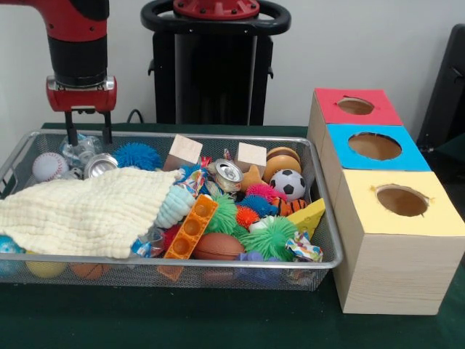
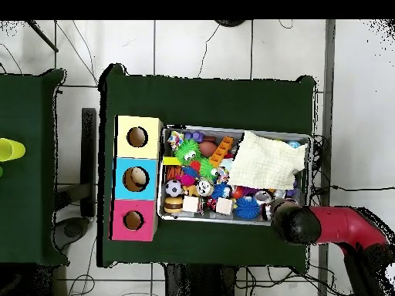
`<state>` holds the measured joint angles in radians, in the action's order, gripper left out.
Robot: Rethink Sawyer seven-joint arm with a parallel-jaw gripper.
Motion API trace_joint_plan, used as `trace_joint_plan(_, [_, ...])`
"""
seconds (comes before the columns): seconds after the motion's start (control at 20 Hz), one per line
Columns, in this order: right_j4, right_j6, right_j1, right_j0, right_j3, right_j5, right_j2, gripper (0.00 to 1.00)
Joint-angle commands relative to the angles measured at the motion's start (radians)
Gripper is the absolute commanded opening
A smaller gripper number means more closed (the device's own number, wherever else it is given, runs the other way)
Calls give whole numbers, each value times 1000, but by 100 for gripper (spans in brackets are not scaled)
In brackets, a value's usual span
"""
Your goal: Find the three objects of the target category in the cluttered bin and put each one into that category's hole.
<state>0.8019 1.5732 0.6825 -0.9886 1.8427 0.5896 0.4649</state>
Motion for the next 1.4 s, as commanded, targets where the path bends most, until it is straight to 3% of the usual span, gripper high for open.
trace_joint_plan(0.05, [118, -19, -26, 22, -5, -77, -49, 100])
trace_joint_plan(0.4, [168, 13, -106, 41, -43, -111, -86, 100])
trace_joint_plan(1.15, [226, 63, -199, 88, -112, -210, -163, 100])
trace_joint_plan(1.4, [237, 107, -178, 143, -117, -260, -217, 100])
